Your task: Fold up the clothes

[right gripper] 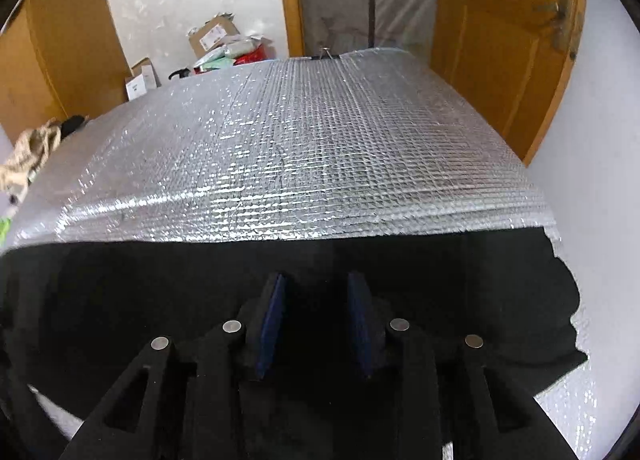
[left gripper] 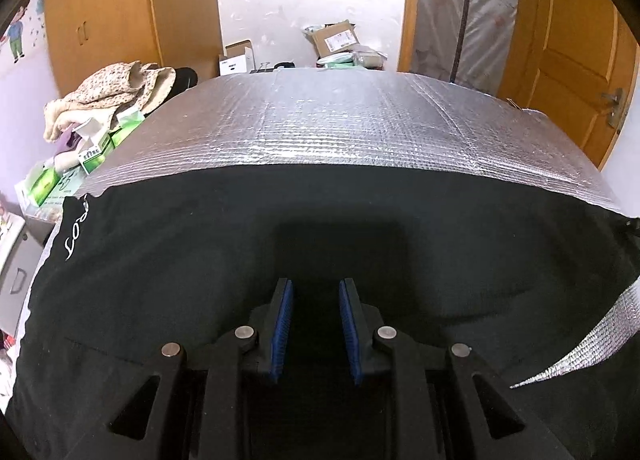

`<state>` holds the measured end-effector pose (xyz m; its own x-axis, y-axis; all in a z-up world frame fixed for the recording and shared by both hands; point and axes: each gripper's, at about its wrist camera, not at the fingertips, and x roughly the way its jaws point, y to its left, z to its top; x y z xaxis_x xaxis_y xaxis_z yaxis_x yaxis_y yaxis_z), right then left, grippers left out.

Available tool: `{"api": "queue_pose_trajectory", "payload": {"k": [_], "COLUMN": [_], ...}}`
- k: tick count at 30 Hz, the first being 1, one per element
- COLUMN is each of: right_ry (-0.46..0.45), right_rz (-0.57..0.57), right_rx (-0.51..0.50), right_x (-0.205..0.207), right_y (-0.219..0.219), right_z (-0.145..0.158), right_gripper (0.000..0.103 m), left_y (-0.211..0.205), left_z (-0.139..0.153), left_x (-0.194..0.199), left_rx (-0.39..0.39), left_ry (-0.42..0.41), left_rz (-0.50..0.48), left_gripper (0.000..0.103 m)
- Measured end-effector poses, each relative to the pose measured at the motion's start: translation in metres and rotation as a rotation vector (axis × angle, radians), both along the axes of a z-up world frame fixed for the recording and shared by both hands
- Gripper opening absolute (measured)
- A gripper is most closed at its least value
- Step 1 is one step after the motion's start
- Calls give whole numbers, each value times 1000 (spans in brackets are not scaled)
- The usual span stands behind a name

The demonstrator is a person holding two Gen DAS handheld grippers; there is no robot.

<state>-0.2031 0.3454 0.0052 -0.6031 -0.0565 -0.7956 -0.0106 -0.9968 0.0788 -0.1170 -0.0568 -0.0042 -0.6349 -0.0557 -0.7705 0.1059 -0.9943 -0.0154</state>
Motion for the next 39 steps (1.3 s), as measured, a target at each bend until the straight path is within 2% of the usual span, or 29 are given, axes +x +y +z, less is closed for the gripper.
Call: {"api": "queue_pose_trajectory", "payload": {"k": [2,6,9,12,14,17,20,24,27,30,32,33,36,39], "right_ry": [35,6,14,-8,26,111,153,121,80,21,-33,-25,-18,-15], "right_rz": [-46,-153,-179,-195,-150,-8,129,289,373,423,413,404,370,346], "right_rx": [0,29,20,55,24,-23,-93,-132,-97,-72,-32,-21,16,9], "right_x": [6,19,21,17,27,46,64,84,88,85,76,74,75,82], "right_y": [9,38,52,45,31,-7,-44,-99,-140,-167,-172,-172,-167,-162], "right_z": [7,-1,-6,0,10,32,46,45,35,16,-3,-7,-2,4], "right_gripper": [35,35,35,35,36,39,41,41,41,41,39,39,38,39], "left_y": [-1,1,3,0,-6,-15,-30,-53,-67,-79,-82,-83,-83,-85], "left_z": [0,1,2,7,17,29,34,28,19,8,5,3,3,3], "left_x": [0,-3,-9,-9,4,34,66,96,106,113,120,124,128,129], "left_rx": [16,13,-4,22,82,75,78,82,91,99,104,105,103,107], "left_ry": [4,5,0,-22,-1,51,79,76,56,29,28,28,31,36], "left_rz": [-3,-11,-30,-33,-31,-17,20,102,145,171,169,167,162,167], "left_gripper": [25,25,27,27,27,27,27,27,27,27,27,27,27,27]}}
